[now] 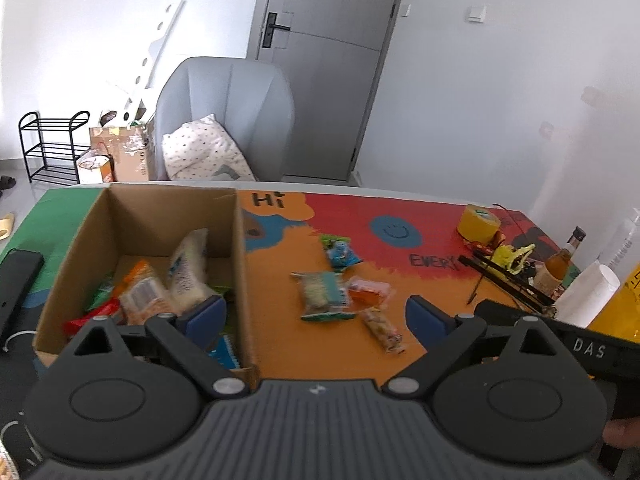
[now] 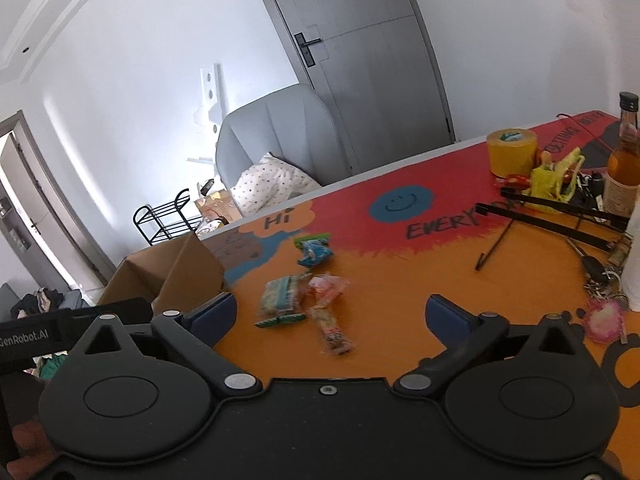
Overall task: Organize snacks
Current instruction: 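Withdraw both tools from the box back toward the snack pile, then grasp the green-blue biscuit pack with left tool while right tool grasps clear candy wrapper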
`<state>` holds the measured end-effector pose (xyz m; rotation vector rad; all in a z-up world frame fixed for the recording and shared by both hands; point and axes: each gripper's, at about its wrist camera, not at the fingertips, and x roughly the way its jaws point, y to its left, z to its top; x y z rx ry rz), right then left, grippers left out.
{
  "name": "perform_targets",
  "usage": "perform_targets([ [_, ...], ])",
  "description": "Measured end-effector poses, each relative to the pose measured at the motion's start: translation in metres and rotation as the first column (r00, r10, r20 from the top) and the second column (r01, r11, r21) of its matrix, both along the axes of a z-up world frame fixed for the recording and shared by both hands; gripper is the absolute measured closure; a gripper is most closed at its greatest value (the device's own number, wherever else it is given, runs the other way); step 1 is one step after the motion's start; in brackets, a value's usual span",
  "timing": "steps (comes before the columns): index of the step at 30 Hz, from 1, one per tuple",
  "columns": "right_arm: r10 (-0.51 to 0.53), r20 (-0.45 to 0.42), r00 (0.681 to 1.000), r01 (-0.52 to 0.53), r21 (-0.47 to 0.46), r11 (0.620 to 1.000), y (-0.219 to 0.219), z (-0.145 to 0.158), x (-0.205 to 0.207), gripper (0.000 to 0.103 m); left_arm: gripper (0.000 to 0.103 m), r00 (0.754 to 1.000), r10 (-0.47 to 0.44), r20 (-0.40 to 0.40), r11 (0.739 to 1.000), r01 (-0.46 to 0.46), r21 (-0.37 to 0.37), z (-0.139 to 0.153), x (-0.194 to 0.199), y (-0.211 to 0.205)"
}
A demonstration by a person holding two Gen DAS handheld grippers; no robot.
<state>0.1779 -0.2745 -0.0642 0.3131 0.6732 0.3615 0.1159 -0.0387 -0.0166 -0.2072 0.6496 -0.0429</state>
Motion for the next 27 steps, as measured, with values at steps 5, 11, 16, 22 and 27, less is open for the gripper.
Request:
perform_targets([
  [5,0.008,-0.008,1.0,-0.008,-0.001,1.0,-0.008,-0.006,0.002,0.0,0.007,1.0,-0.013,-0.008,1.0,0.013,0.01,-0.004,0.005,-0.014],
  [11,0.025,-0.021,0.999,-0.024,0.011,1.0,-0.017,-0.012,0.01,0.0,0.009,0.999,-0.022,-0.031,1.0,0.022,0.016,-0.011,0.016,-0.026],
  [16,0.03,-0.041,0.999,-0.029,0.034,0.999,-0.024,-0.02,0.021,0.002,0.01,0.999,-0.024,-0.049,0.999,0.025,0.025,-0.017,0.029,-0.036],
  [22,0.035,-0.073,0.997,-0.031,0.055,0.998,-0.03,-0.03,0.038,0.008,0.015,0.997,-0.018,-0.076,0.999,0.02,0.031,-0.026,0.05,-0.045],
  [27,0.058,-0.094,0.994,-0.051,0.067,0.996,-0.027,-0.037,0.054,0.013,0.021,0.995,-0.009,-0.098,0.999,0.013,0.04,-0.034,0.066,-0.049],
])
